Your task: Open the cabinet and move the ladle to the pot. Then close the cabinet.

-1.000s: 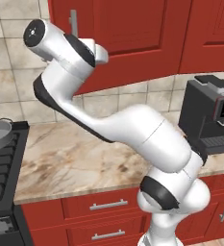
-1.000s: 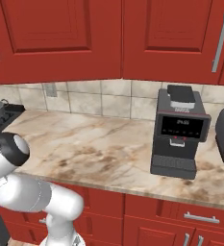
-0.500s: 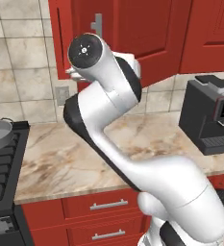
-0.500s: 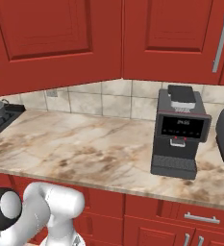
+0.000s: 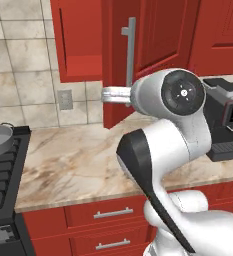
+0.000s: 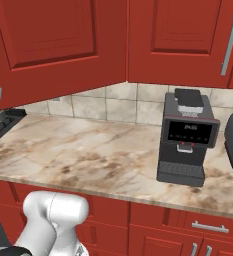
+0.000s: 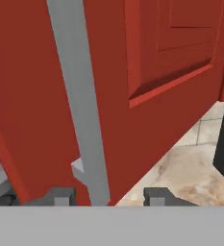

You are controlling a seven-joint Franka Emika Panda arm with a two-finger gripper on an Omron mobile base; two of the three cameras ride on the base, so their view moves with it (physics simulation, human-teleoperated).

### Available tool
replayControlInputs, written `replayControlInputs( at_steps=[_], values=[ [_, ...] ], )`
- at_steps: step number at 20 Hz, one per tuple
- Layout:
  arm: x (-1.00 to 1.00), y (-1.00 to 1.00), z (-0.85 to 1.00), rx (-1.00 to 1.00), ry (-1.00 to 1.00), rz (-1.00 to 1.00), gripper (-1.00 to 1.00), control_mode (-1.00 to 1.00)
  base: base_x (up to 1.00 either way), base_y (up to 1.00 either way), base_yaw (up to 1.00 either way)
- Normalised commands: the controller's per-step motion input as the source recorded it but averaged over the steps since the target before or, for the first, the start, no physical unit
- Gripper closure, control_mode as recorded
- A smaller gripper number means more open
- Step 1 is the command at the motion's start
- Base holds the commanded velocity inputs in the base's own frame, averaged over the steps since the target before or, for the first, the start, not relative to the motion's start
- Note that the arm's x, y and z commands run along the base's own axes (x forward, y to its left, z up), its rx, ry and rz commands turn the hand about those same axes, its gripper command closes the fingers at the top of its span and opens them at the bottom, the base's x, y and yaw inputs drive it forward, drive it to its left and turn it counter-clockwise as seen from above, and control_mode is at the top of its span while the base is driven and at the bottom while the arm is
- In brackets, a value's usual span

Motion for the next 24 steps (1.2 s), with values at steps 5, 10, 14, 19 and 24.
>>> replayControlInputs(
  at_steps=[5,10,14,19,24],
  values=[
    [-0.97,0.22,0.42,0.08,0.02,0.18,-1.00,-1.00,0.00,0.00,0.00],
    [-0.97,0.73,0.54,0.01,0.07,0.12,-1.00,-1.00,0.00,0.00,0.00],
    [-0.30,1.00,0.22,0.00,0.09,0.01,-1.00,-1.00,0.00,0.00,0.00],
    [0.26,0.51,0.00,-0.01,0.01,-0.05,-1.00,-1.00,0.00,0.00,0.00],
    [0.45,0.03,-0.19,-0.09,-0.08,-0.10,-1.00,-1.00,0.00,0.00,0.00]
  ],
)
